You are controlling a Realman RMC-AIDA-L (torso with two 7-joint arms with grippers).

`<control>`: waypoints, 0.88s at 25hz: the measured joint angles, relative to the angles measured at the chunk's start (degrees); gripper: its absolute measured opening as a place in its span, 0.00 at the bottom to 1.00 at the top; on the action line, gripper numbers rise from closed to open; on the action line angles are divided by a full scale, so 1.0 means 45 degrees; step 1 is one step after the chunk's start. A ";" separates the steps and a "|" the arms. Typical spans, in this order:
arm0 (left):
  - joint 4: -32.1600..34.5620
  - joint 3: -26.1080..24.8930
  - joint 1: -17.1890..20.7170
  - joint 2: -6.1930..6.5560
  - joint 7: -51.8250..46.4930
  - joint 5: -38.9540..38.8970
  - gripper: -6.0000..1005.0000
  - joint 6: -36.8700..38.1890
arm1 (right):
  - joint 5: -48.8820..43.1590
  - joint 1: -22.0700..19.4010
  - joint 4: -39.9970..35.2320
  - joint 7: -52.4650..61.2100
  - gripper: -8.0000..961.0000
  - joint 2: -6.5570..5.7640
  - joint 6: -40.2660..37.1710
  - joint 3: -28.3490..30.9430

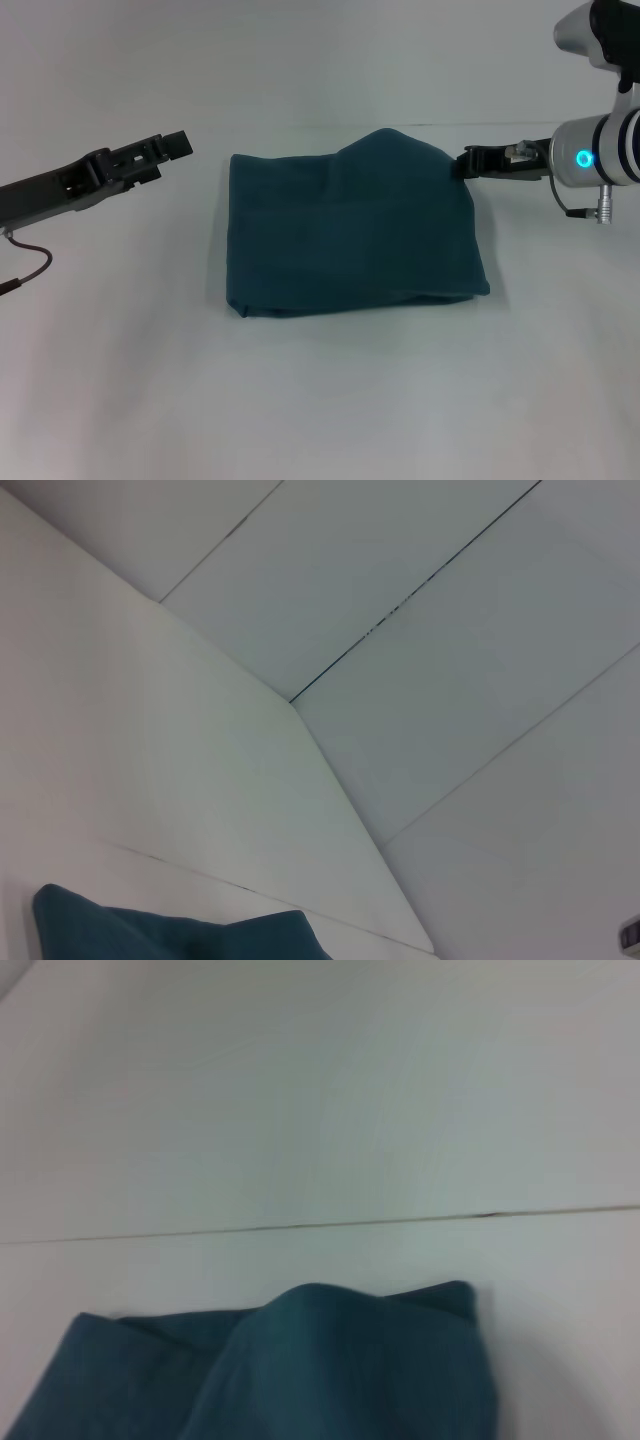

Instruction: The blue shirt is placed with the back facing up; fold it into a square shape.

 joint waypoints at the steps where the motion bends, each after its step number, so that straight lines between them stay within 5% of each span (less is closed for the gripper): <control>1: -0.0002 -0.0001 0.0000 0.0003 0.0000 -0.0008 0.94 0.0000 | -0.0120 0.0012 0.0006 0.0036 0.06 -0.0008 0.0090 -0.0004; 5: -0.0011 0.0000 0.0000 0.0006 0.0000 -0.0008 0.94 0.0000 | -0.0780 0.0100 0.0087 0.0352 0.08 -0.0015 0.0554 -0.0004; 10: -0.0014 0.0000 0.0016 0.0032 -0.0035 -0.0008 0.94 0.0020 | -0.1487 0.0029 0.0060 0.1474 0.36 -0.0523 0.0354 0.0368; 16: -0.0006 -0.0054 0.0100 0.0068 -0.0345 -0.0007 0.94 0.0164 | 0.1060 -0.1217 -0.0545 -0.0301 0.60 -0.1570 -0.3150 0.2452; 22: -0.0035 -0.0148 0.0253 0.0174 -0.1336 0.0183 0.94 0.1066 | 0.3539 -0.3292 -0.0995 -0.1918 0.87 -0.2067 -0.7109 0.4201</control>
